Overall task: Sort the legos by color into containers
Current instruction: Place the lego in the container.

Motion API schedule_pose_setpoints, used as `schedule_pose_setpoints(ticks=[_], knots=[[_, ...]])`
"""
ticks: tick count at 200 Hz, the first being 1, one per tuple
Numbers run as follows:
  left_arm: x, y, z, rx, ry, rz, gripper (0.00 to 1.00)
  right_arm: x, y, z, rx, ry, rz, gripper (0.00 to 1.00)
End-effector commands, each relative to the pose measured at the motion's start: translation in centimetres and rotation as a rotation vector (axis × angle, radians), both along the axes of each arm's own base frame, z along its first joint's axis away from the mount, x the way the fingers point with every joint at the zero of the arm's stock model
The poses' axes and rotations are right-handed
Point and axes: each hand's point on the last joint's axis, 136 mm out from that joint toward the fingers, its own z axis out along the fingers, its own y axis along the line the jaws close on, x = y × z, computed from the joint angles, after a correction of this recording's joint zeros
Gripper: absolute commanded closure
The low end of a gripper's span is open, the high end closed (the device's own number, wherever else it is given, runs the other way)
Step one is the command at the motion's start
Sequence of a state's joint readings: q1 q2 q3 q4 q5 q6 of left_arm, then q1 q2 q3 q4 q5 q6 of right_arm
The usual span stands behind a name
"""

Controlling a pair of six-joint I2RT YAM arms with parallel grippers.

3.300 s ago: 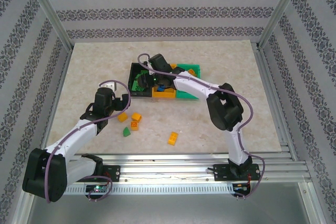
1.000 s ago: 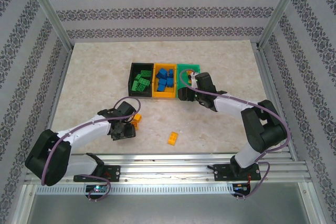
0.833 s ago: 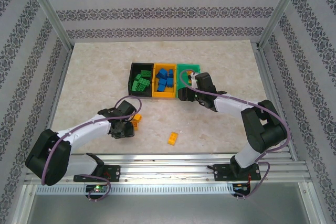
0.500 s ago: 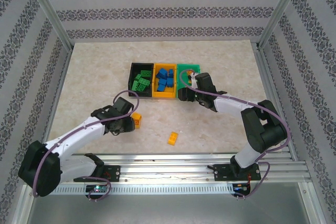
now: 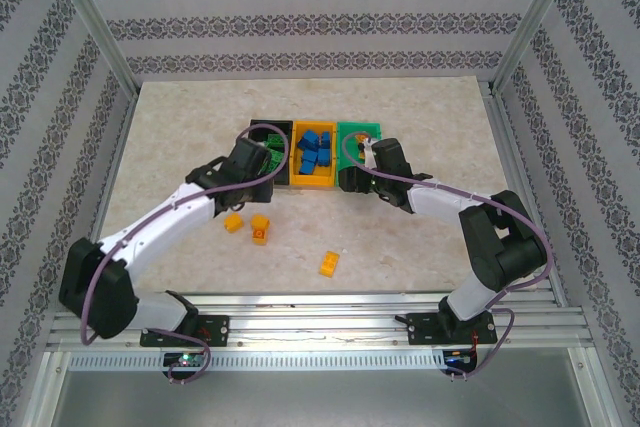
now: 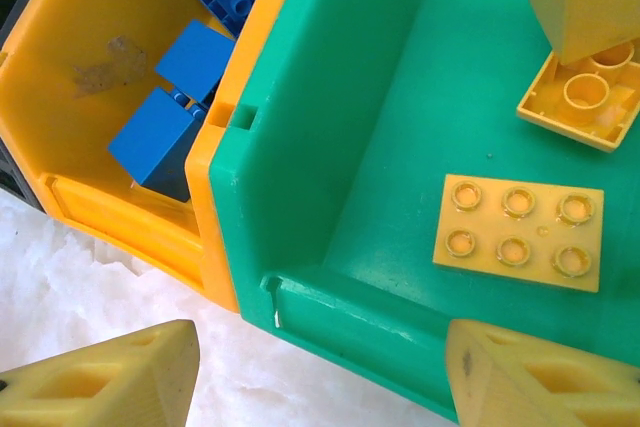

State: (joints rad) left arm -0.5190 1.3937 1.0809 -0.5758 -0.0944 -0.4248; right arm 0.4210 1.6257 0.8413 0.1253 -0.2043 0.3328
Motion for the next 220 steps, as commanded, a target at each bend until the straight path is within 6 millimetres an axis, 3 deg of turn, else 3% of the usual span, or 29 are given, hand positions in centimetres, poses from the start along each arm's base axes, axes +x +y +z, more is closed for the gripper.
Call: schedule_pose_setpoints(ticks=[1,61,82,93,121,220], knots=[[3.8,-1.2,1.8,0.019,-0.075,-0.049,0.72,-0.2,-0.2,0.4,0.005,-0.026,0.006,0.34],[10.7,-0.7,-1.9,0.009,-0.025,-0.042,0.71,-0.2,-0.4,0.7,-0.003,-0.043,0.005,0.33],[12.2,-0.8,-2.3,-0.01,-0.009,-0.044,0.59,-0.2,-0.6,0.9,-0.006,-0.05,0.002,0.34],[12.6,-1.1,-2.2,-0.014,-0.003,-0.05,0.46,-0.2,-0.6,0.9,-0.009,-0.051,0.001,0.33],[12.8,-1.7,-1.6,-0.058,-0.024,-0.052,0.35,-0.3,-0.5,0.9,-0.003,-0.047,0.006,0.33],[9.6,-0.9,-1.2,-0.123,-0.11,-0.054,0.34,-0.2,0.4,0.6,0.03,-0.029,0.018,0.34]])
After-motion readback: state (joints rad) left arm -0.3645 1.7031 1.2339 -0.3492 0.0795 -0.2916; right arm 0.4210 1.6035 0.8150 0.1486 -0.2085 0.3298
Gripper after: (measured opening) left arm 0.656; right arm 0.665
